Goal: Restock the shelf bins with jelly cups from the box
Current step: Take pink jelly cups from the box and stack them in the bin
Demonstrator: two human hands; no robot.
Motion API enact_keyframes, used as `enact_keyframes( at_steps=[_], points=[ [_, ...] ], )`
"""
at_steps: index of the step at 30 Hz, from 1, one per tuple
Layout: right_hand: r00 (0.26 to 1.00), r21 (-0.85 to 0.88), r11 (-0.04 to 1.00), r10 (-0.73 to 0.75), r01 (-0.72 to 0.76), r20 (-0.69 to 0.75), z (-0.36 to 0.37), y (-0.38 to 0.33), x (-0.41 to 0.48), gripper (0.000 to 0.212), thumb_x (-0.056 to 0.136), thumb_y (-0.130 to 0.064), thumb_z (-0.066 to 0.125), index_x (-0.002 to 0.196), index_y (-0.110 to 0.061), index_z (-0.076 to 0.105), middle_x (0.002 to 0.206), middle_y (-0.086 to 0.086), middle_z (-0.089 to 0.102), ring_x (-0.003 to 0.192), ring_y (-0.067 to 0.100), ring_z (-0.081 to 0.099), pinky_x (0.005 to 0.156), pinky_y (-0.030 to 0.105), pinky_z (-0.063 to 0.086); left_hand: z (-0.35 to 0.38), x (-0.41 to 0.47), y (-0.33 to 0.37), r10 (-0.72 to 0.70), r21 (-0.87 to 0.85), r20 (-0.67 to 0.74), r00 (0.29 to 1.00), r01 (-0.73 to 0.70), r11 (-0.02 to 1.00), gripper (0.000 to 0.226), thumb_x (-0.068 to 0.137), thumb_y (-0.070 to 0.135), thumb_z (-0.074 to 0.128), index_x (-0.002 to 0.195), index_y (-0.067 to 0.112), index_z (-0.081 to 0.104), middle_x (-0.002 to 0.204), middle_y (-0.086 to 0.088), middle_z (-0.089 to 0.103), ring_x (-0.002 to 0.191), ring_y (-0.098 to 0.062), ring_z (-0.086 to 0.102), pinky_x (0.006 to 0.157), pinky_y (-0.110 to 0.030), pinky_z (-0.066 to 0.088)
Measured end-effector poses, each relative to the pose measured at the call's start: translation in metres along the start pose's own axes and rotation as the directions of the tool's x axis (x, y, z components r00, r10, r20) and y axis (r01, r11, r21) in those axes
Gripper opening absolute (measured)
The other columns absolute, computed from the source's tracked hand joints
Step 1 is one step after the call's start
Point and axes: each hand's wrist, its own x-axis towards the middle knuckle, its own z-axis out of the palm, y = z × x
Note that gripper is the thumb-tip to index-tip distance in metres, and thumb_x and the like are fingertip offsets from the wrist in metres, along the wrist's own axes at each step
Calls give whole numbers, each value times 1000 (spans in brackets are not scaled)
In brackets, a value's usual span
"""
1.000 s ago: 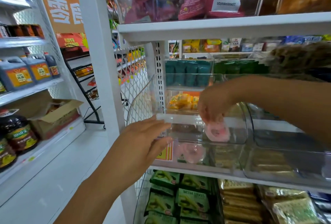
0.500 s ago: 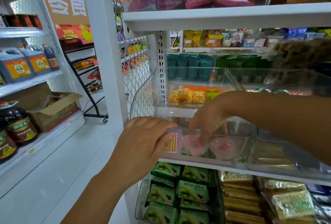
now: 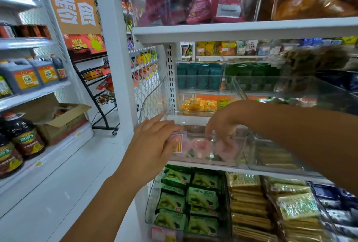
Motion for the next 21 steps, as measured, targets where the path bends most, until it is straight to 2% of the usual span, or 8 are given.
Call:
enact_keyframes(
  at_steps=[4, 8, 11, 15, 16, 17, 19, 21],
  points=[
    [999, 33, 999, -32, 33, -40, 1, -3, -8, 68, 77, 4, 72, 138, -17, 49, 144, 6, 43, 119, 28, 54, 84, 32, 52, -6, -11, 9, -4, -8, -41, 999, 4, 1000, 43, 97, 47, 34, 132, 34, 54, 140, 9, 52, 144, -12, 25, 118, -40, 22],
    [908, 125, 984, -67, 130, -414, 0, -3, -30, 55, 90, -3, 58, 140, -21, 45, 139, 4, 50, 114, 20, 51, 88, 29, 41, -17, -23, 29, -7, -12, -190, 982, 5, 1000, 39, 96, 35, 42, 129, 23, 58, 132, 7, 56, 131, -10, 40, 111, -15, 20],
    [697, 281, 898, -38, 339, -716, 13, -4, -54, 48, 92, -6, 58, 135, -27, 49, 128, 0, 58, 111, 13, 56, 86, 24, 45, -17, -33, 54, 3, -60, -278, 961, -20, 998, 35, 94, 28, 46, 123, 20, 62, 118, 7, 61, 112, -11, 49, 99, -9, 29],
    [295, 320, 594, 142, 738, -945, 89, -19, -111, 23, 91, -21, 65, 107, -36, 60, 103, -7, 65, 91, 5, 62, 77, 18, 53, 6, -70, 85, -59, -242, -161, 985, 18, 970, 35, 94, 35, 45, 124, 27, 61, 112, 18, 55, 104, -2, 50, 90, -5, 33],
    [288, 351, 524, 201, 776, -936, 118, -23, -121, 19, 91, -22, 64, 102, -36, 61, 98, -7, 67, 86, 7, 63, 74, 20, 53, 19, -83, 92, -81, -297, -61, 995, 59, 953, 34, 95, 38, 45, 125, 29, 59, 115, 19, 54, 106, 0, 49, 90, -6, 35],
    [347, 411, 447, 222, 794, -911, 150, -25, -126, 16, 91, -23, 64, 100, -36, 63, 94, -6, 68, 83, 9, 64, 72, 22, 55, 36, -100, 98, -94, -327, 59, 994, 108, 939, 34, 97, 39, 45, 127, 31, 58, 120, 18, 54, 111, 0, 49, 93, -11, 38],
    [620, 642, 311, 181, 701, -764, 220, -29, -117, 11, 91, -26, 62, 99, -32, 65, 92, -2, 71, 83, 13, 68, 73, 28, 58, 77, -136, 107, -94, -301, 318, 943, 195, 933, 34, 99, 38, 47, 131, 31, 55, 132, 15, 51, 123, -3, 45, 101, -22, 39],
    [838, 809, 350, 106, 472, -535, 290, -38, -91, 9, 91, -26, 62, 98, -30, 66, 95, -1, 70, 87, 11, 68, 78, 30, 56, 121, -174, 112, -91, -276, 541, 836, 278, 920, 35, 98, 34, 51, 133, 29, 54, 140, 10, 47, 130, -8, 41, 105, -24, 36]
  ],
)
